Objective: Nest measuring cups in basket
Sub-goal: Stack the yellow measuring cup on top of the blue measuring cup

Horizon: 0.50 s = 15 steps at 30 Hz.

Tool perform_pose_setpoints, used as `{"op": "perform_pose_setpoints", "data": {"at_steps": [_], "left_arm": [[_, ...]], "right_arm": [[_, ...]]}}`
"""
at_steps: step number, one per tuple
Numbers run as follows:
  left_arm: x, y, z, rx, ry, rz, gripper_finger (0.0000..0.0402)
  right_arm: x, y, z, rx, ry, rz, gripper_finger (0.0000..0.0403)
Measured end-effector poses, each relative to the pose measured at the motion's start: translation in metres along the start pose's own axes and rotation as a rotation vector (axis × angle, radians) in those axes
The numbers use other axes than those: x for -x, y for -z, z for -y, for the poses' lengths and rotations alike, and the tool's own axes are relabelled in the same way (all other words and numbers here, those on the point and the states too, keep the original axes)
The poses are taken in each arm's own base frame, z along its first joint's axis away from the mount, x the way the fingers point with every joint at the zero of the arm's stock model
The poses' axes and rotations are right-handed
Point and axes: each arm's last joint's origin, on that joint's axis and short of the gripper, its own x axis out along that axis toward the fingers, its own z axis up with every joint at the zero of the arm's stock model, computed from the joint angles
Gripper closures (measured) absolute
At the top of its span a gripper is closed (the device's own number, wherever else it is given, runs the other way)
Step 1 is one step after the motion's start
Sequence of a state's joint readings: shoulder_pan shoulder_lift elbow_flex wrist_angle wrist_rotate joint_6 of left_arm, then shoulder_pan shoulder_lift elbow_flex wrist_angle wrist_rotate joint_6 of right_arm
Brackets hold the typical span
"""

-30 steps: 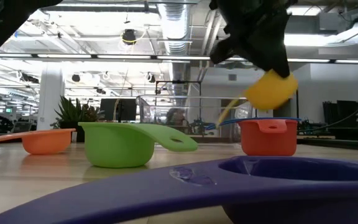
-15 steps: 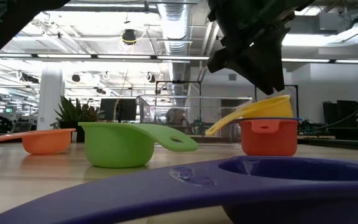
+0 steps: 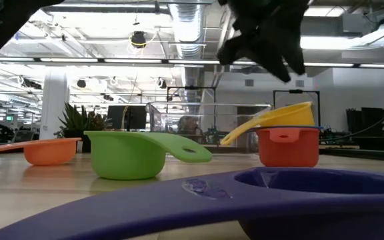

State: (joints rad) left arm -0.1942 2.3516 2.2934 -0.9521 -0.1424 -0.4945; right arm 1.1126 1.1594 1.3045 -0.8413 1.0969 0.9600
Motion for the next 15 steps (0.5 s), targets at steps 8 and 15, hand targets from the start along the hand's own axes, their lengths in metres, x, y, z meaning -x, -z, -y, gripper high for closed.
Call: {"op": "perform_pose_setpoints", "data": {"at_steps": [8,15], "left_arm": [[0.014,0.004,0.008,-0.073,0.011,-0.005,0.0305],[0.017,0.023,0.006,-0.103,-0.092,-0.158,0.0305]], "right_arm": [[0.000,0.000,0.000,-0.004,-0.002,0.000,0.0376],[0.000,0.000,-0.001,-0.005,-0.012,-0.013,0.0376]]}}
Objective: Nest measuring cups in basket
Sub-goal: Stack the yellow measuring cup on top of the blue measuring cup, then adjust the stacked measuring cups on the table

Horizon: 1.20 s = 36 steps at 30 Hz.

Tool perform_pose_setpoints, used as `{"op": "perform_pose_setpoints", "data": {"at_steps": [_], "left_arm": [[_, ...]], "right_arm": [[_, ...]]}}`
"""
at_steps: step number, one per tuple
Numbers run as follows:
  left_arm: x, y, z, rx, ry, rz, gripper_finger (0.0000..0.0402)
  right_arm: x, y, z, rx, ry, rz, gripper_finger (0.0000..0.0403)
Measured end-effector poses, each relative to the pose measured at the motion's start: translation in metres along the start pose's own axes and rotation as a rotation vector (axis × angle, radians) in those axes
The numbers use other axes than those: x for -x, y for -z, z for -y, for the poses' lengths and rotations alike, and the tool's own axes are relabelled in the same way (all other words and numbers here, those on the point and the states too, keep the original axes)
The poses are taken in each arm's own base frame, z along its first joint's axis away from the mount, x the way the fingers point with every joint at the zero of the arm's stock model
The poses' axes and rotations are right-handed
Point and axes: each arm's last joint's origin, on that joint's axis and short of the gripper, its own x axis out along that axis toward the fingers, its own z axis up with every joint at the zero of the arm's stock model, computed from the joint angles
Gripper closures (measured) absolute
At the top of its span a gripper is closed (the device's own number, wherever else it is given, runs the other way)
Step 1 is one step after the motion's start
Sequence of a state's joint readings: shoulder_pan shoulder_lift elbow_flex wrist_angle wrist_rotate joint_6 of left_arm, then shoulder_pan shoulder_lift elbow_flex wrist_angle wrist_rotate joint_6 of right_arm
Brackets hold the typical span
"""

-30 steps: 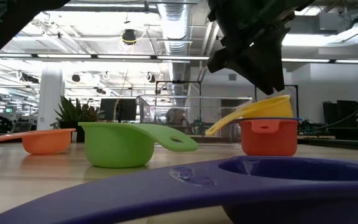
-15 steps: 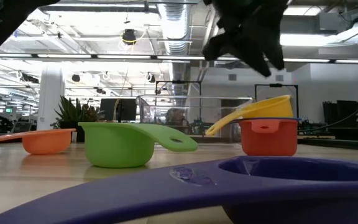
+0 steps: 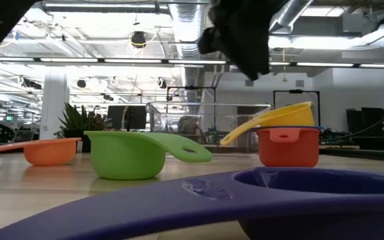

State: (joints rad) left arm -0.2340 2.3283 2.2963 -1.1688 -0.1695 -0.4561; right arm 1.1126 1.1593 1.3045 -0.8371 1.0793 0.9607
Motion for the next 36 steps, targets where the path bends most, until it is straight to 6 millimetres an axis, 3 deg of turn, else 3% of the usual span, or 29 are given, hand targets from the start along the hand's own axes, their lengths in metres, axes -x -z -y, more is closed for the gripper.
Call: {"op": "perform_pose_setpoints", "data": {"at_steps": [3,7,11,15,22,36], "left_arm": [[0.000,0.000,0.003,-0.014,-0.039,0.039,0.0305],[-0.002,-0.020,0.012,-0.020,0.000,0.253,0.0306],[-0.013,-0.034,0.008,-0.035,0.014,0.357,0.0320],[-0.032,-0.034,-0.002,-0.032,-0.057,0.317,0.0347],[-0.048,-0.039,-0.019,-0.058,-0.104,0.294,0.0395],[-0.063,-0.046,-0.029,-0.031,-0.036,0.290,0.0400]], "right_arm": [[0.000,0.000,0.000,0.000,-0.005,-0.007,0.0376],[0.000,0.000,0.000,-0.001,-0.005,-0.007,0.0376],[0.000,0.000,-0.001,-0.020,-0.009,-0.005,0.0376],[0.000,0.000,-0.001,-0.046,-0.011,-0.008,0.0376],[0.000,0.000,-0.001,-0.050,-0.020,-0.016,0.0376],[0.000,0.000,-0.001,-0.039,-0.021,-0.026,0.0376]]}}
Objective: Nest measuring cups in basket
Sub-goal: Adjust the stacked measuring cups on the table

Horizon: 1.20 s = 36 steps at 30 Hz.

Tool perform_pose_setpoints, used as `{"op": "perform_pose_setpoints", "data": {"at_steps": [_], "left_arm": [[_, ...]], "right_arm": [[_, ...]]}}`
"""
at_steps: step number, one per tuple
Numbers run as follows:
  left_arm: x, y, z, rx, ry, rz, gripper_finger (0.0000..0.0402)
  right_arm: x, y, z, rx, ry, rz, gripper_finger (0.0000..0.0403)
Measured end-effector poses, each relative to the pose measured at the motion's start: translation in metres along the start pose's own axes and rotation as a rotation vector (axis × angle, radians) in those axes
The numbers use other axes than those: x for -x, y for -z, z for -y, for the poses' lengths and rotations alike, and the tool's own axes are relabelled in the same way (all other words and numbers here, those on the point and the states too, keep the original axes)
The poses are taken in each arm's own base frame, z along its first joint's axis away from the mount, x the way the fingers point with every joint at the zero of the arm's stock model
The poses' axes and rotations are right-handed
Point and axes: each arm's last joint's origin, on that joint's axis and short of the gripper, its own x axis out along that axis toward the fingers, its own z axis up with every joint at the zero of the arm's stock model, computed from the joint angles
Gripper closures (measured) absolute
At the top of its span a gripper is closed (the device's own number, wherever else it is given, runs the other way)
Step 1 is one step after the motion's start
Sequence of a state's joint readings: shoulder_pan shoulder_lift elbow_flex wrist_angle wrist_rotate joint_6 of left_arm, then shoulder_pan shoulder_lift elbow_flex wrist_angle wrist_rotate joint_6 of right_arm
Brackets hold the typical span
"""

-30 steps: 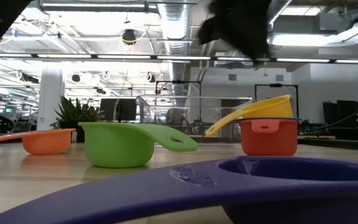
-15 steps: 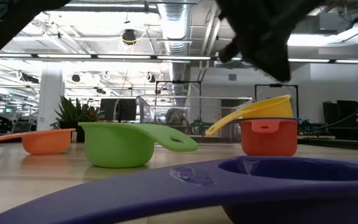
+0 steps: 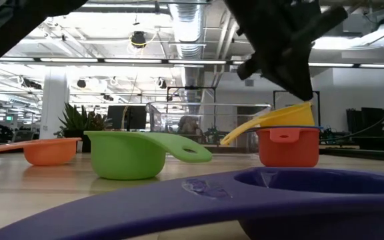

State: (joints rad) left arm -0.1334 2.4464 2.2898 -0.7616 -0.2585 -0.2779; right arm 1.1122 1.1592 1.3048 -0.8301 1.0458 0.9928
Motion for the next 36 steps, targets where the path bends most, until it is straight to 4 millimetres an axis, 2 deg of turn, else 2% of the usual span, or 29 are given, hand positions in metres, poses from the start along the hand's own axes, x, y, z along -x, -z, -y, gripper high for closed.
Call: {"op": "perform_pose_setpoints", "data": {"at_steps": [4,8,13,16,20,23,26,29,32,36], "left_arm": [[-0.011,0.007,0.001,0.004,0.001,-0.034,0.0400],[-0.008,0.004,0.003,0.007,0.016,-0.019,0.0400],[0.012,-0.004,0.007,-0.005,0.022,-0.022,0.0400],[0.026,0.001,0.012,-0.010,0.054,-0.094,0.0400],[0.046,0.018,0.020,0.012,0.025,-0.255,0.0400],[0.058,0.040,0.028,-0.013,-0.038,-0.431,0.0400],[0.071,0.061,0.039,-0.081,-0.109,-0.573,0.0400],[0.081,0.074,0.049,-0.177,-0.198,-0.615,0.0400],[0.079,0.072,0.054,-0.256,-0.156,-0.568,0.0401],[0.064,0.057,0.049,-0.236,-0.057,-0.475,0.0401]], "right_arm": [[0.000,0.000,0.000,-0.001,0.000,0.000,0.0376],[0.000,0.000,0.000,-0.001,0.000,0.000,0.0376],[0.000,0.000,0.000,-0.001,0.000,0.000,0.0376],[0.000,0.000,0.000,-0.001,0.000,0.000,0.0376],[0.000,0.000,0.000,-0.001,-0.001,-0.001,0.0376],[0.000,0.000,0.000,0.002,-0.004,-0.009,0.0376],[0.000,0.001,0.000,0.005,-0.013,-0.027,0.0376],[0.000,0.001,0.000,0.006,-0.013,-0.028,0.0376],[0.000,0.001,0.000,0.007,-0.013,-0.028,0.0376],[0.000,0.001,0.000,0.006,-0.013,-0.027,0.0376]]}}
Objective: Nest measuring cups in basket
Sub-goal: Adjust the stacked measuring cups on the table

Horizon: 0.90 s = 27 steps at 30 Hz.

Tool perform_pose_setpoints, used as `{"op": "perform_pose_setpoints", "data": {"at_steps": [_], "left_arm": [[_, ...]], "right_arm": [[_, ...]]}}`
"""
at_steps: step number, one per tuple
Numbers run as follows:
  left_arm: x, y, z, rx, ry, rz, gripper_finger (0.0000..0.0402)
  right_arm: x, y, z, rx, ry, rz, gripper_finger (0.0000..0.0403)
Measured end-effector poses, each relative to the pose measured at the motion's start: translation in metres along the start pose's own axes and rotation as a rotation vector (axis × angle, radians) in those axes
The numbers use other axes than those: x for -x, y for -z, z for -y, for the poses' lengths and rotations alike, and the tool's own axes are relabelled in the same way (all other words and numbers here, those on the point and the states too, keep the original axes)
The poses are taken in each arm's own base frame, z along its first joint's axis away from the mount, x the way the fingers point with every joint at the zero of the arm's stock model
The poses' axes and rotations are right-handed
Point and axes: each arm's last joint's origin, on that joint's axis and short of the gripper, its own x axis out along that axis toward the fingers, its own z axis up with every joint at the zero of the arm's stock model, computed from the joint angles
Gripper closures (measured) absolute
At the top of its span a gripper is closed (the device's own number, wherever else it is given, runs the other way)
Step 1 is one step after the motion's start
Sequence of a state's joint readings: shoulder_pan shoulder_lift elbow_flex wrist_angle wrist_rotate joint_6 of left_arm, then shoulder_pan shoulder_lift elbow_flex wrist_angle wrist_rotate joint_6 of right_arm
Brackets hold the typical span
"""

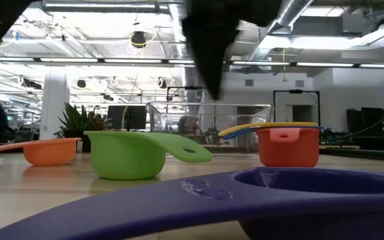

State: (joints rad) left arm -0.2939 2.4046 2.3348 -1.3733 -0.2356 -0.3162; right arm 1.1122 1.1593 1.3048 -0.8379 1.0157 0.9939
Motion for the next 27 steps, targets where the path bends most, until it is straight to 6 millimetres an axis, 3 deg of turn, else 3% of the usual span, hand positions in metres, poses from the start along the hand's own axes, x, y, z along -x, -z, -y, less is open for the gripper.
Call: {"op": "perform_pose_setpoints", "data": {"at_steps": [5,9,17,27], "left_arm": [[-0.009,-0.026,0.000,0.066,0.194,0.192,0.0401],[-0.011,-0.035,0.007,0.073,0.254,0.276,0.0401],[-0.043,-0.043,0.022,0.077,0.236,0.309,0.0401],[-0.044,-0.044,0.011,0.080,0.184,0.310,0.0401]], "right_arm": [[0.000,0.000,0.000,-0.001,-0.001,0.000,0.0376],[0.000,0.000,0.000,-0.005,-0.003,0.001,0.0376],[0.000,-0.001,-0.001,-0.012,-0.003,0.006,0.0376],[0.000,-0.002,-0.003,-0.040,-0.015,0.016,0.0376]]}}
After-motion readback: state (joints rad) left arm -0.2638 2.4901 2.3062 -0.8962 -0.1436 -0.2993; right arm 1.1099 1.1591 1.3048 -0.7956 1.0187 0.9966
